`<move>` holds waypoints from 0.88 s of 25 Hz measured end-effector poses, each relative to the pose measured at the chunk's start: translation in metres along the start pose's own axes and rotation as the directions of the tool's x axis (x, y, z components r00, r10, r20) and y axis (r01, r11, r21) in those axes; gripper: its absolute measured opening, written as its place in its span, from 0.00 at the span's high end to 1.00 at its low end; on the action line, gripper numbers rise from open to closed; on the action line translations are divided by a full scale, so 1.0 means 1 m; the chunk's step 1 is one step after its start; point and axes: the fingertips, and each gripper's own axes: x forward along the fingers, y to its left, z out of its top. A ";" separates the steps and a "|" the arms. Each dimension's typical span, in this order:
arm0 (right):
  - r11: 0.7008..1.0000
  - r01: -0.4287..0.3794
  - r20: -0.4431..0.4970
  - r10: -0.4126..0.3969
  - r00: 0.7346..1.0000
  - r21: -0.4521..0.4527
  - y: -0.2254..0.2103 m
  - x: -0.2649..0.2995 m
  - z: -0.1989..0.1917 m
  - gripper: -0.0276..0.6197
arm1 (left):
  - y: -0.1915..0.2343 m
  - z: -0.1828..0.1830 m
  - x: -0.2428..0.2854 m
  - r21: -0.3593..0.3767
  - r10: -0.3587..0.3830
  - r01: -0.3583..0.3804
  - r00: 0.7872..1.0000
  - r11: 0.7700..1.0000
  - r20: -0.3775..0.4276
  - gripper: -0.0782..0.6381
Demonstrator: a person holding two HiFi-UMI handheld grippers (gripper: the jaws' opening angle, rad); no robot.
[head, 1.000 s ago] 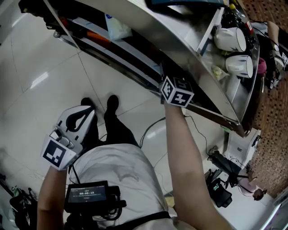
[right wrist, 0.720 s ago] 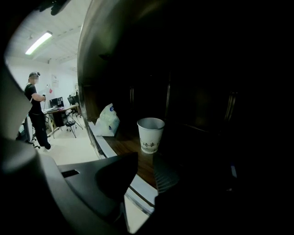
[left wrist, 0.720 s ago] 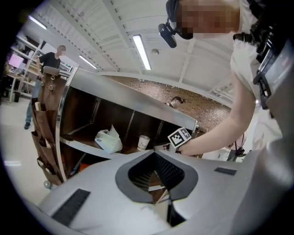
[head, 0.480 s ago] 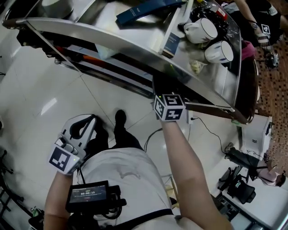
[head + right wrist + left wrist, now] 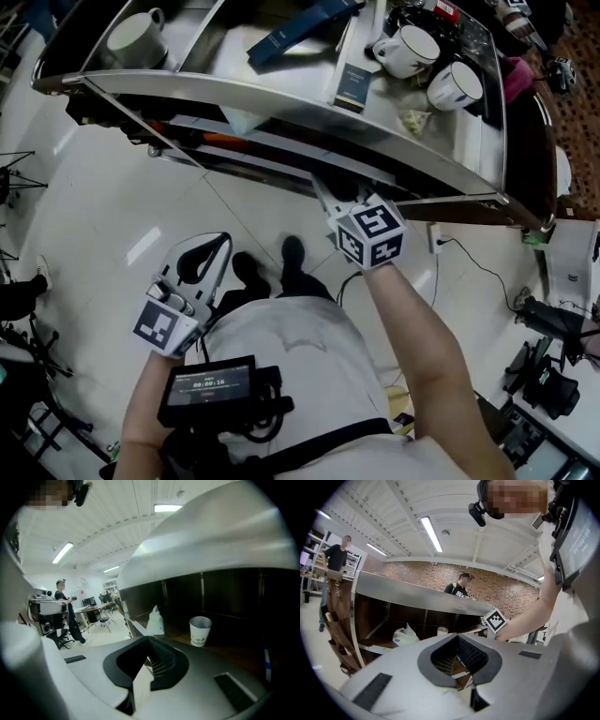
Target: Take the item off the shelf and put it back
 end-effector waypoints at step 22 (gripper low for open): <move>0.923 -0.378 0.190 0.386 0.903 -0.080 0.154 -0.060 0.109 0.95 | 0.006 0.071 -0.011 0.049 -0.025 0.022 0.998 0.999 0.052 0.88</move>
